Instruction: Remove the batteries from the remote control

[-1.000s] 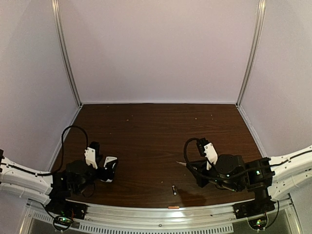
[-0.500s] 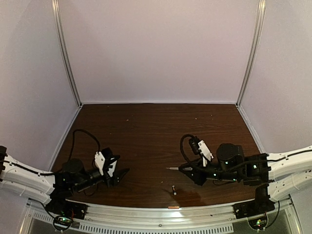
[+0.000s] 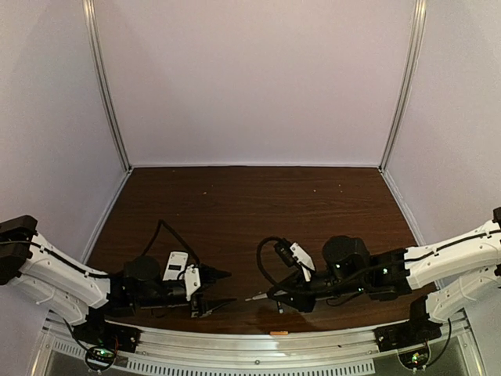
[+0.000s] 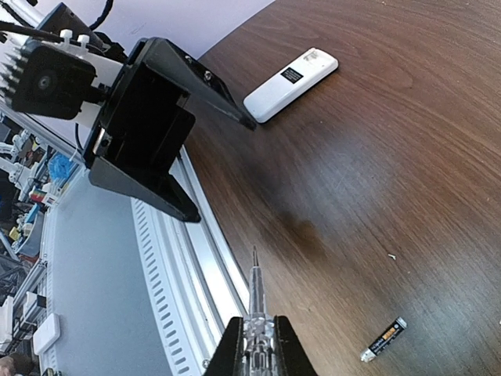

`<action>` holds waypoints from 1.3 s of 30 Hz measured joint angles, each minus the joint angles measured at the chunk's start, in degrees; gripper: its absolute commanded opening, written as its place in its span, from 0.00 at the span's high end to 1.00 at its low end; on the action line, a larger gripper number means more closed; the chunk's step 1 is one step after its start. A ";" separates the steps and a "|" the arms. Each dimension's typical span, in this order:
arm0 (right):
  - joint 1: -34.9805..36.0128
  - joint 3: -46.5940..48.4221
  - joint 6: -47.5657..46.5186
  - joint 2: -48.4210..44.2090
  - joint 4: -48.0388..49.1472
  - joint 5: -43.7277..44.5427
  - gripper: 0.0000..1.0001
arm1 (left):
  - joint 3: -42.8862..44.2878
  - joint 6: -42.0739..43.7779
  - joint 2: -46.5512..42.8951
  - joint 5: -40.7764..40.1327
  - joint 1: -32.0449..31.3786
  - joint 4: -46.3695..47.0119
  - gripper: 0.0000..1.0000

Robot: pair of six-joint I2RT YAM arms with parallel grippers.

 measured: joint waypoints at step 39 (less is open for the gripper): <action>1.01 2.25 1.18 5.11 3.61 -0.26 0.51 | 10.91 1.33 17.25 -4.52 -6.45 1.57 1.00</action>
